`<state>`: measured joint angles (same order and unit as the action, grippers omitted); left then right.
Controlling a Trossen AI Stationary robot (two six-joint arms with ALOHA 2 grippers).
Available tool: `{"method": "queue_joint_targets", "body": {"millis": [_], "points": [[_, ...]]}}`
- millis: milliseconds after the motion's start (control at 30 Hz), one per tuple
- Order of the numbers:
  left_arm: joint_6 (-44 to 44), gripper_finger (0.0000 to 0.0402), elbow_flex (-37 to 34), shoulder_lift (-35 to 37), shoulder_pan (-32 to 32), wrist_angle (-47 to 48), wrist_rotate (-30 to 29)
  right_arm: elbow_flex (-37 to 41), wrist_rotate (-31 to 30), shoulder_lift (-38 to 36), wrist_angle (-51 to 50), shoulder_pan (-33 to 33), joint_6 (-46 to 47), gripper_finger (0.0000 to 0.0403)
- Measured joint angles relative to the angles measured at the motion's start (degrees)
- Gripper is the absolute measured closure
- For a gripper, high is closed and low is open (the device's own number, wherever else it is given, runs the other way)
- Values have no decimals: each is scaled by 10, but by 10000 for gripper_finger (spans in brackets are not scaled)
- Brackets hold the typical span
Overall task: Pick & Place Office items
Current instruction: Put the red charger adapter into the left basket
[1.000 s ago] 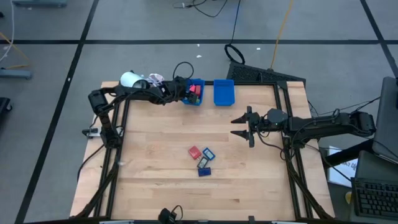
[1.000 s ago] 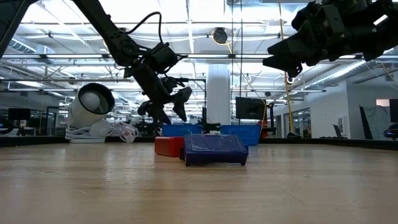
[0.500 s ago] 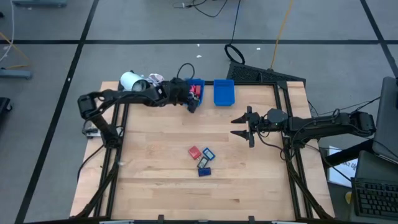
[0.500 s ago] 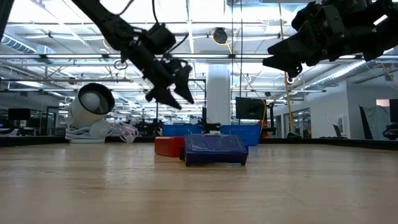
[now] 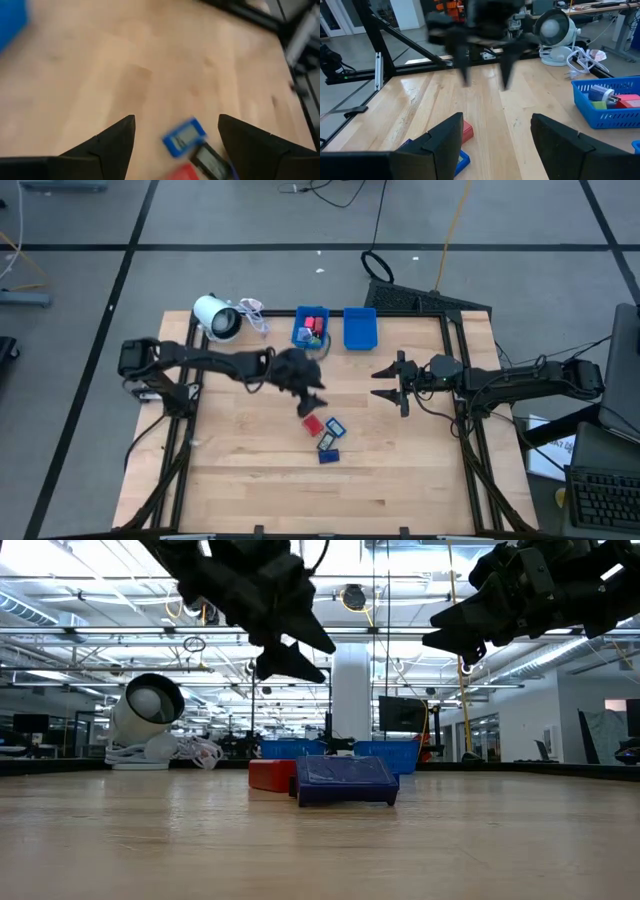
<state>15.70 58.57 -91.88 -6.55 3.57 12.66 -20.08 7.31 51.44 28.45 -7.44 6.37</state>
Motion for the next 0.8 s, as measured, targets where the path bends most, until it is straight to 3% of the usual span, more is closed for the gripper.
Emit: {"method": "queue_joint_targets", "body": {"millis": [233, 433, 600, 800], "points": [[-140, 130, 0, 0, 89, 40, -5, 0, 0, 0, 0, 0, 0, 181], [-242, 143, 0, 0, 141, 53, -43, 0, 0, 0, 0, 0, 5, 181], [-226, 148, 0, -12, 156, 55, -100, 0, 0, 0, 2, 0, 5, 181], [-200, 123, 0, -59, 156, 67, -108, 1, 0, 0, 7, 0, 5, 181]]}}
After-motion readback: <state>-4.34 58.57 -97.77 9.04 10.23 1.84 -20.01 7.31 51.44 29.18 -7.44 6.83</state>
